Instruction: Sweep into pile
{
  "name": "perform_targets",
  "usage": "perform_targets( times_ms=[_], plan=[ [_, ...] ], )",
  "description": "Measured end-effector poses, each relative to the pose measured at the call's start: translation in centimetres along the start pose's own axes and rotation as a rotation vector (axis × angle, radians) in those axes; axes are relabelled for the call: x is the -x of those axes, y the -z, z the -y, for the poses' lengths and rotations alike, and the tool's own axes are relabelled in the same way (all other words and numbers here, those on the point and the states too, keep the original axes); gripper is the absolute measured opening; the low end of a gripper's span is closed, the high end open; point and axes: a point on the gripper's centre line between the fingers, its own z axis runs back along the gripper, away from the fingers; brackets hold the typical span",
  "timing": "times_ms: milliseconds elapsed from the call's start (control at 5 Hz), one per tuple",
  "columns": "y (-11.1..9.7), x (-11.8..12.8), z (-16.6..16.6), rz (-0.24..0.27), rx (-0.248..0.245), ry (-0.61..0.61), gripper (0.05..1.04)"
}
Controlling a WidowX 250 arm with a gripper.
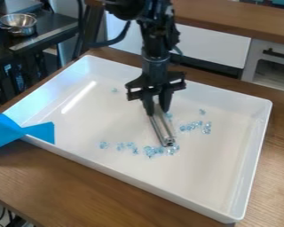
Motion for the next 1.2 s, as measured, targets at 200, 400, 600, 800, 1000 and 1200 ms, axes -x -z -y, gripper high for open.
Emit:
perform_targets(
  times_ms=[200, 400, 600, 800, 1000, 1200],
  plan=[
    [0.1, 0.4, 1.8, 0.012, 0.011, -0.011, 0.332],
    [0.3, 0.9, 3.4, 0.012, 0.014, -0.025, 0.332],
    [0.5, 2.3, 5.5, -0.003, 0.017, -0.031, 0.332],
    [0.5, 3.6, 7.7, -0.024, 0.028, -0.031, 0.332],
    [0.6, 4.0, 9.1, -0.056, 0.012, -0.060, 0.332],
    [0.2, 4.3, 9.6, -0.086, 0.023, -0.054, 0.332]
  ],
)
